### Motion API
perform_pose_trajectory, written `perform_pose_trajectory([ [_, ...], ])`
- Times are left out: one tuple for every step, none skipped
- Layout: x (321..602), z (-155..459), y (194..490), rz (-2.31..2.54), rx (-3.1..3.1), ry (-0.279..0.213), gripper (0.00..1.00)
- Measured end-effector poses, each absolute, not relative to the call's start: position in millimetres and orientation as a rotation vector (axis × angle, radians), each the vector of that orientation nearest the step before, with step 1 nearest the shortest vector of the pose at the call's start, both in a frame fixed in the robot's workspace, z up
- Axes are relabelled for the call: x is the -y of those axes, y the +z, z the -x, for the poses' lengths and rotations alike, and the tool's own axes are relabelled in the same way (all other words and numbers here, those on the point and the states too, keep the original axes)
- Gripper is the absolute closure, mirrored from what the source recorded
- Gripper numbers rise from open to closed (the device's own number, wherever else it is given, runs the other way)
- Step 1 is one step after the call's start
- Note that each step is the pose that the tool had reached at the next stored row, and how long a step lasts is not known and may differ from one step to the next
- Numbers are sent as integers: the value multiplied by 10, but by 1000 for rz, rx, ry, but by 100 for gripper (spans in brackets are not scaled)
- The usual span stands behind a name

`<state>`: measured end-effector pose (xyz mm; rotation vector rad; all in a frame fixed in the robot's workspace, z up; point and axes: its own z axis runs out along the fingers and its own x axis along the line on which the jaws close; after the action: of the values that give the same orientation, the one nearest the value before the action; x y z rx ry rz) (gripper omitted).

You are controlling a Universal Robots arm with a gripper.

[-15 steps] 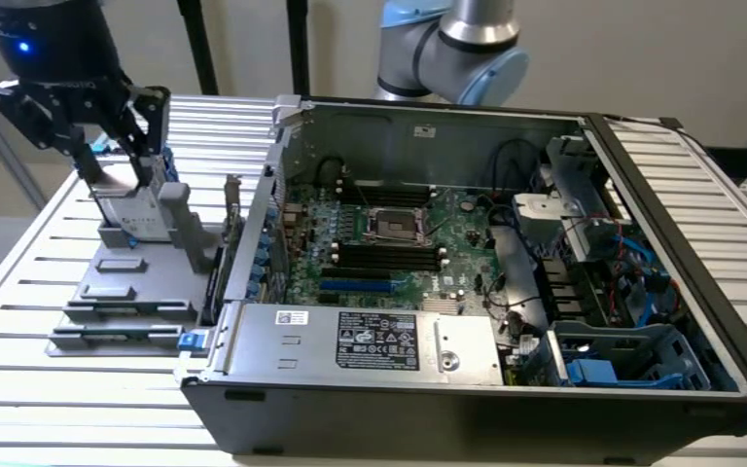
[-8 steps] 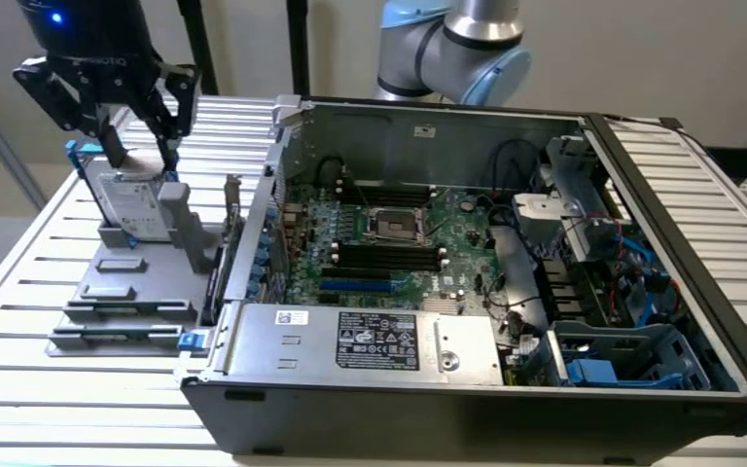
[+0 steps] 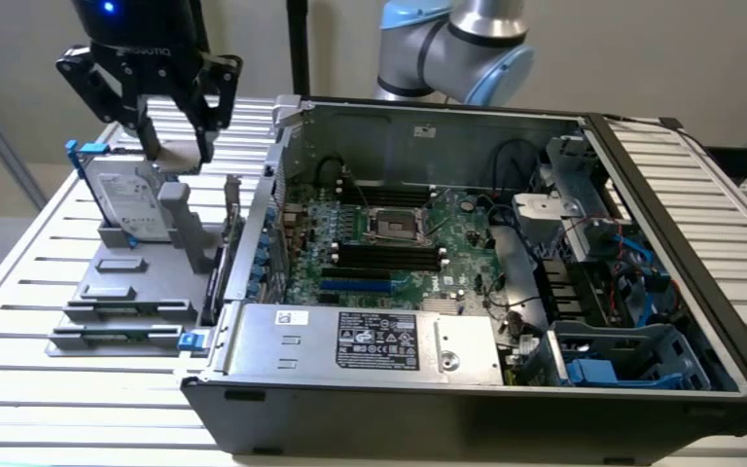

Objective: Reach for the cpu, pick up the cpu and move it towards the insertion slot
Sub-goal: 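Pick up the cpu and move it towards the insertion slot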

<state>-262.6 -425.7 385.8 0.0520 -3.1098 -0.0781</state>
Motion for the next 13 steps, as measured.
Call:
perform_pose_trajectory([
  [4258,2580,3866,-52,3110,-81,46],
  [4259,2536,3874,-52,3110,-84,46],
  [4259,2489,3880,-52,3110,-87,46],
  [4259,2444,3883,-52,3110,-88,46],
  [4260,2399,3885,-52,3110,-89,46],
  [4261,2353,3887,-52,3109,-90,46],
  [4261,2306,3888,-52,3109,-91,46],
  [4261,2260,3889,-52,3109,-92,46],
  [4261,2215,3890,-52,3109,-93,46],
  [4262,2170,3890,-52,3109,-93,46],
  [4262,2125,3890,-52,3109,-94,46],
  [4262,2078,3890,-52,3109,-95,46],
  [4262,2032,3890,-52,3109,-95,46],
])
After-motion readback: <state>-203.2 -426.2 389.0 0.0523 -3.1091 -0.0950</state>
